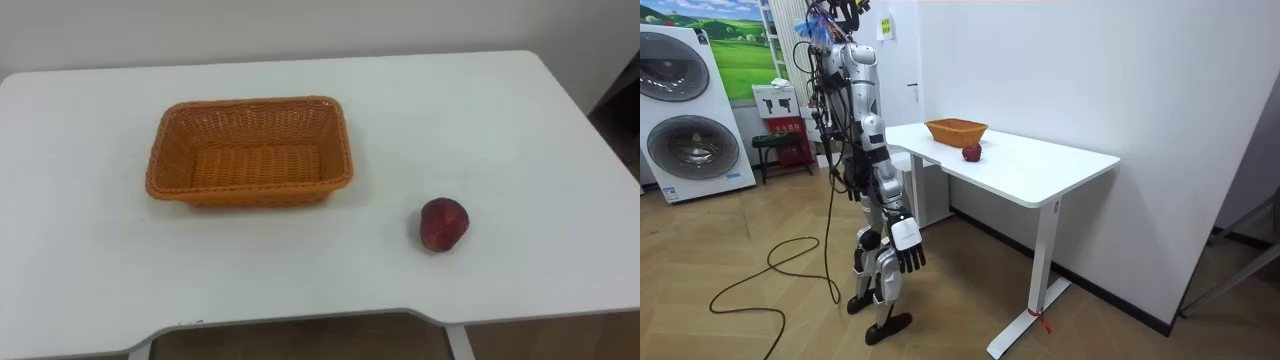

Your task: Pick and place apple

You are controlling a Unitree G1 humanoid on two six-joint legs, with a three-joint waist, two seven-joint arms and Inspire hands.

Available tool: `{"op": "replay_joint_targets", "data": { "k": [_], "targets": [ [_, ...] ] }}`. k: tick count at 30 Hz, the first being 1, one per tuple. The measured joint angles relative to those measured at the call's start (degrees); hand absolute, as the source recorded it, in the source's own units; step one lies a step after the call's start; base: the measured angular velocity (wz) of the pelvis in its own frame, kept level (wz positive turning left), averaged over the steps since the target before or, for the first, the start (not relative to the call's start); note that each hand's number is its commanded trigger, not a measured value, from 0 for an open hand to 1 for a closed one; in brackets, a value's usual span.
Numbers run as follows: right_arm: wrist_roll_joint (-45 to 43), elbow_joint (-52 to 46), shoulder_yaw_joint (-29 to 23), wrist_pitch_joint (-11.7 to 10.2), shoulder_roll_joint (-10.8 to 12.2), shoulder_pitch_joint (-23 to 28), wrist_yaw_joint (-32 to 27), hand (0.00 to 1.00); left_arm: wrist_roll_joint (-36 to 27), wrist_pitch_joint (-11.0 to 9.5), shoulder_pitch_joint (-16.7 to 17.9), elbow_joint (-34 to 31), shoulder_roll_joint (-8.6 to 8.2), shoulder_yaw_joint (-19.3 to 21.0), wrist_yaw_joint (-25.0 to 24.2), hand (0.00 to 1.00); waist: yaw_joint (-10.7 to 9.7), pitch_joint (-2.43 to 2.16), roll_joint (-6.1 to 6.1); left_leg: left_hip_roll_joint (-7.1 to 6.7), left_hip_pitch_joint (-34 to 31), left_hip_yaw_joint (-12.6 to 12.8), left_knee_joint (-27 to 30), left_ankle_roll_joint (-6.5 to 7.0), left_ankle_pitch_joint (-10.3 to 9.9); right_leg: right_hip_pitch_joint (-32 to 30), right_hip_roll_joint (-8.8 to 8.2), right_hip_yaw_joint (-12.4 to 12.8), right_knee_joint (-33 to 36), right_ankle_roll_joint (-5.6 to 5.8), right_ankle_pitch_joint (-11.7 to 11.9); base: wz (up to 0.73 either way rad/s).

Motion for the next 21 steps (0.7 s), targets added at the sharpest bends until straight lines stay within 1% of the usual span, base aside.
{"op": "replay_joint_targets", "data": {
  "k": [2,4,6,7,8,9,10,11,12,13,14,15,16,18,19,21],
  "targets": [
    [0.4,0.1,-0.6,0.0,0.1,-0.6,0.0,0.0,0.1,0.1,0.0,0.2,-0.02,0.0,-0.1,0.0,0.1,0.04,-0.06,0.0,0.0,0.1,-0.1,0.0,0.0,0.0,0.02,0.1,-0.1,0.0,0.0,-0.02],
    [2.7,0.3,-1.2,0.0,0.2,-1.0,-0.4,0.0,0.1,0.1,-0.1,0.3,-0.02,0.0,-0.3,0.0,0.3,0.06,-0.09,0.04,0.1,0.3,-0.1,0.0,0.0,-0.1,0.1,0.5,-0.1,0.0,0.0,-0.08],
    [9.1,0.2,-1.2,-0.2,0.2,-1.1,-0.7,0.0,-0.4,0.0,-0.6,0.4,-0.01,0.2,-0.7,0.0,1.2,0.07,-0.13,0.09,0.3,0.7,-0.2,0.0,0.0,-0.1,0.14,0.8,-0.1,0.0,0.0,-0.09],
    [11.0,0.3,-1.2,-0.2,0.2,-1.0,-0.7,0.0,-0.4,0.0,-0.7,0.4,-0.01,0.2,-0.7,0.0,1.3,0.08,-0.12,0.09,0.5,0.7,-0.3,0.0,0.0,0.0,0.16,1.0,-0.1,0.0,0.0,-0.05],
    [15.4,0.3,-1.8,-0.2,0.4,-0.8,-0.7,0.0,-0.4,0.0,-0.7,0.5,-0.02,0.3,-0.7,0.0,1.2,0.09,-0.2,0.09,0.7,0.8,-0.4,0.0,0.0,0.2,0.16,1.0,-0.2,0.01,0.0,0.0],
    [20.4,-0.1,-3.8,-0.4,0.9,-0.8,-0.8,0.0,-0.2,0.0,-0.7,0.5,-0.05,0.8,-0.7,0.0,1.2,0.12,-0.23,0.12,0.8,0.8,-0.4,0.0,0.0,0.3,0.19,1.0,-0.3,0.0,0.0,0.0],
    [23.2,-0.1,-4.6,-0.6,1.1,-0.8,-0.8,0.0,-0.1,0.0,-0.7,0.6,-0.11,1.3,-0.8,0.0,1.2,0.14,-0.26,0.13,0.8,0.7,-0.5,0.0,0.0,0.3,0.21,1.0,-0.4,0.0,0.0,0.0],
    [29.1,-0.1,-6.3,-0.8,1.3,-0.8,-0.7,0.0,-0.2,0.0,-0.6,0.7,-0.19,1.8,-0.8,0.0,1.1,0.14,-0.22,0.12,0.8,0.7,-0.5,0.0,0.0,0.4,0.2,1.0,-0.4,0.01,0.0,0.0],
    [35.1,-0.1,-7.2,-0.8,1.3,-0.7,-0.7,0.0,-0.3,0.0,-0.4,0.8,-0.2,2.2,-0.8,0.0,1.0,0.14,-0.21,0.1,1.0,0.8,-0.5,0.0,0.0,0.7,0.17,1.0,-0.4,0.01,0.0,0.0],
    [37.8,-0.2,-7.7,-0.9,1.4,-0.7,-0.7,0.0,-0.4,0.0,-0.4,0.8,-0.17,2.3,-0.8,0.0,0.9,0.13,-0.21,0.1,1.0,0.8,-0.5,0.0,0.0,0.8,0.17,0.9,-0.4,0.01,0.0,0.04],
    [43.1,-0.2,-8.9,-0.9,1.3,-0.9,-0.8,0.0,-0.4,-0.1,-0.3,0.8,-0.12,2.3,-0.6,0.0,0.4,0.14,-0.22,0.08,1.0,0.6,-0.4,0.0,0.0,0.8,0.15,0.7,-0.4,0.01,0.0,0.08],
    [49.0,-0.3,-12.5,-0.9,1.4,-1.3,-0.9,0.0,-0.7,-0.1,-0.1,0.8,-0.1,2.6,-0.6,0.0,-0.6,0.18,-0.19,0.04,0.9,0.4,-0.4,0.0,0.0,0.7,0.11,0.5,0.0,0.01,0.0,0.07],
    [51.8,-0.3,-14.6,-0.9,1.3,-1.5,-1.0,0.0,-1.0,-0.1,-0.1,0.8,-0.1,2.9,-0.6,0.0,-0.9,0.16,-0.14,0.04,1.0,0.4,-0.4,0.0,0.0,0.7,0.12,0.6,0.0,0.01,0.0,0.0],
    [61.4,-1.0,-21.6,-2.0,1.3,-1.7,-2.0,0.0,-1.1,-0.7,0.1,0.8,0.11,5.9,-0.5,0.0,-2.1,0.16,-0.24,0.08,0.9,0.4,-0.4,0.0,0.0,0.7,0.16,0.5,0.2,0.01,0.0,0.0],
    [63.6,-1.8,-22.6,-2.3,1.3,-1.9,-2.6,0.0,-1.6,-1.0,0.1,0.7,0.17,6.6,-0.5,0.0,-2.2,0.13,-0.34,0.08,1.0,0.4,-0.4,0.0,0.0,0.6,0.15,0.5,0.2,0.01,0.0,0.0],
    [69.1,-7.4,-26.2,-3.4,1.3,-0.5,-5.7,0.0,-1.6,-2.0,0.3,-0.2,0.4,8.9,-0.4,0.0,-2.4,0.12,-0.37,0.05,0.9,0.8,-0.4,0.0,0.0,0.2,0.12,0.8,0.6,0.04,0.0,-0.08]
  ]
}}
